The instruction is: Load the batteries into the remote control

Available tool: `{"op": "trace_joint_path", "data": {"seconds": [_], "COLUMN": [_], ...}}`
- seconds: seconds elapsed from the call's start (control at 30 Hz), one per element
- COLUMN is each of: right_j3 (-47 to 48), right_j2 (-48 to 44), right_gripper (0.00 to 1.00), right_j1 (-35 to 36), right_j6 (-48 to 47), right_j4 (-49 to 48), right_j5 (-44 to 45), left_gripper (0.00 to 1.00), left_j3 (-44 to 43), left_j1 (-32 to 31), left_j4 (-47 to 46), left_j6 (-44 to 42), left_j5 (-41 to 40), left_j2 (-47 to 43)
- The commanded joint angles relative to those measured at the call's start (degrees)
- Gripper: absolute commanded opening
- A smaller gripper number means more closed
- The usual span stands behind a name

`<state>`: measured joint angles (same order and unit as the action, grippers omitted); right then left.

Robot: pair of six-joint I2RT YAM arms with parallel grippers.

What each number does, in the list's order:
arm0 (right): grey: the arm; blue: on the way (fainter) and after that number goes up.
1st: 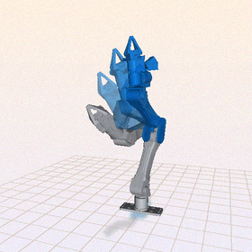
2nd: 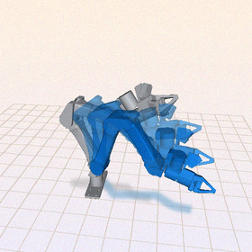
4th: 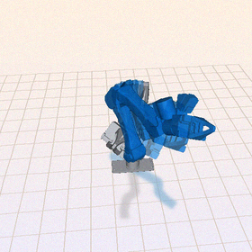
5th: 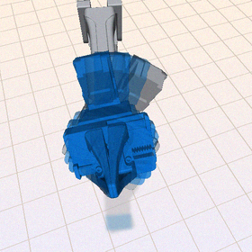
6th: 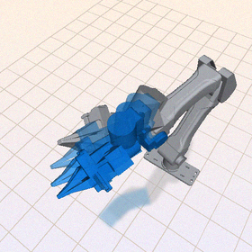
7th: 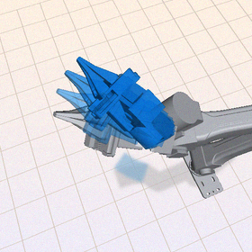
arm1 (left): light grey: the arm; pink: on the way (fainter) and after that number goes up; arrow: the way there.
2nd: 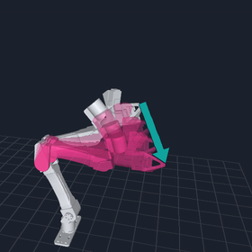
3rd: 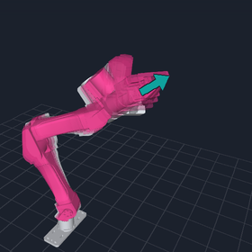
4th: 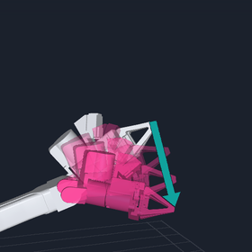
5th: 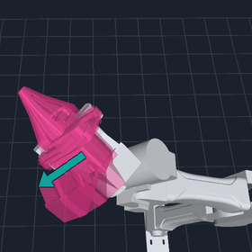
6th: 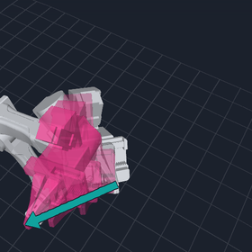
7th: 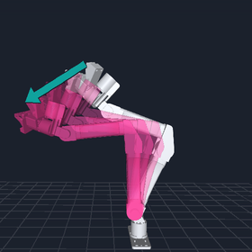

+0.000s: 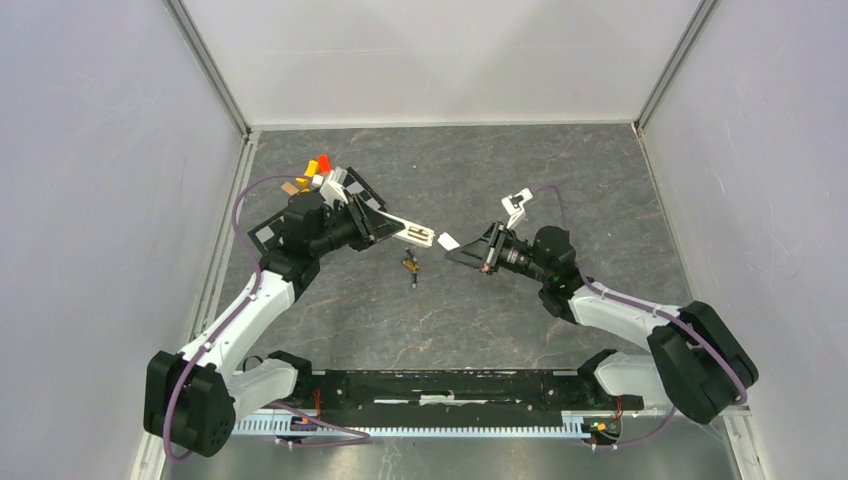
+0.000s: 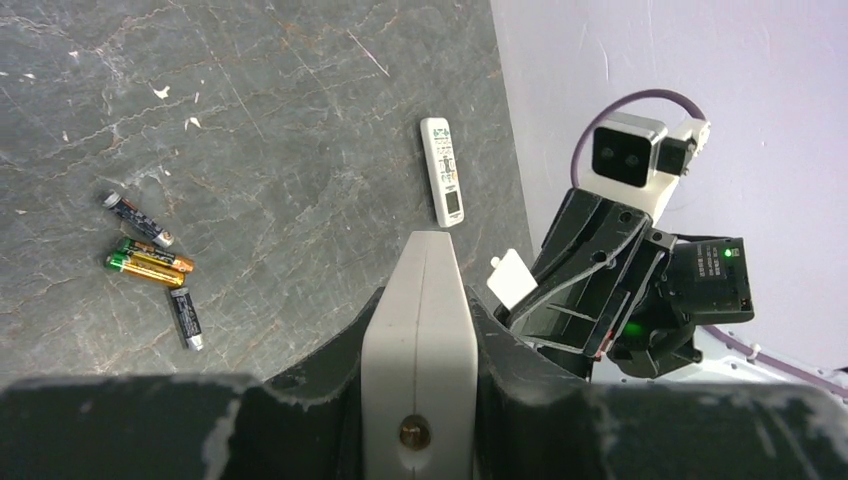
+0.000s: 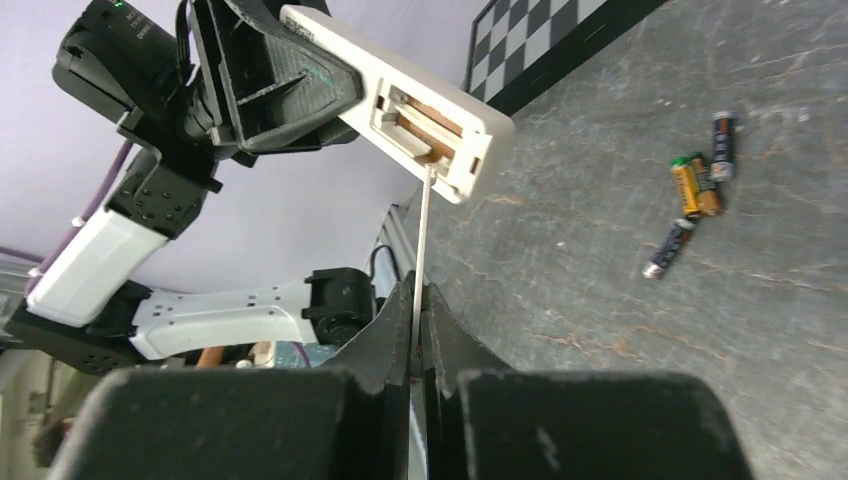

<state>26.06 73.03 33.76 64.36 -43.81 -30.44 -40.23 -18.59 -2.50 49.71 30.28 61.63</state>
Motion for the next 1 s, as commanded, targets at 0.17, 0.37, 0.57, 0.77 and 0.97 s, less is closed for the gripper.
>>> {"op": "trace_joint_path", "data": {"seconds": [0.17, 0.37, 0.57, 0.77, 0.97], "right_j3": [-0.6, -1.6, -0.7, 0.7, 1.5], "right_j2": [0.9, 8.6, 7.6, -3.2, -15.2], "right_gripper": [0.12, 0.20, 0.61, 0.86, 0.92], "right_j1": [-3.7, -4.6, -4.8, -4.9, -4.7], "right_j6": [-21.3, -22.2, -24.2, -29.9, -40.3], "right_j4": [23.9, 22.5, 29.7, 38.4, 28.9], "right_j5": [3.1, 3.6, 9.3, 17.2, -0.4], "left_gripper": [0.02, 0.02, 0.02, 0.02, 0.02], "left_j3": [-3.5, -3.3, -3.1, -3.0, -2.5], "left_j1": [0.4, 0.4, 0.4, 0.4, 0.2], "left_j4": [5.1, 4.5, 5.9, 7.2, 6.5], "left_j6": [-4.3, -4.6, -6.0, -7.7, -6.4], "left_j5": [-6.3, -2.8, -0.6, 1.4, 8.0], "left_j2": [-0.4, -0.6, -1.3, -2.5, -2.6]}}
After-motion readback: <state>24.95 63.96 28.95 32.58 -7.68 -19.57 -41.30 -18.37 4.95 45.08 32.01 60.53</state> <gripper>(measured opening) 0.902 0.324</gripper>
